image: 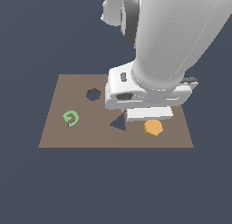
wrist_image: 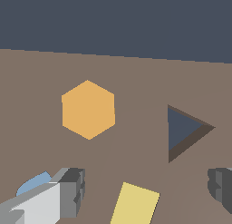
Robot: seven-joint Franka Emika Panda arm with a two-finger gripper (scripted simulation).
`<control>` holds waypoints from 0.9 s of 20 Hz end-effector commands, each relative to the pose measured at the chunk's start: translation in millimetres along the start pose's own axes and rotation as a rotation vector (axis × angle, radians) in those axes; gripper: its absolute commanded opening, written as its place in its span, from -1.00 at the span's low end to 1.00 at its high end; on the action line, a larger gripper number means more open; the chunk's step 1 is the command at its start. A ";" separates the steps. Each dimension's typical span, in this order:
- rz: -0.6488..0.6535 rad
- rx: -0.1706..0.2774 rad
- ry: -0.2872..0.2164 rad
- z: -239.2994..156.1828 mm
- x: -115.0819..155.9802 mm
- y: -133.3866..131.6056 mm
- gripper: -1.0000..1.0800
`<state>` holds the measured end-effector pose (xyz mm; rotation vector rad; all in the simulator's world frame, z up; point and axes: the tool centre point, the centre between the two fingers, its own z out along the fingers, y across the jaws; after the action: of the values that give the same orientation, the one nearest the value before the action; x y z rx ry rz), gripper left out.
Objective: Insert a designated object into the corresponding slot on a board.
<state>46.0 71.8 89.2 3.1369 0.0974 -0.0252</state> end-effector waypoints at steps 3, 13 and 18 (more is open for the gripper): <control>-0.013 0.002 0.008 18.6 19.8 -22.2 0.92; -0.028 0.002 0.016 37.3 41.8 -45.7 0.92; -0.029 0.002 0.016 38.6 44.1 -47.1 0.92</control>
<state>85.5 121.5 49.8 3.1385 0.1431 -0.0014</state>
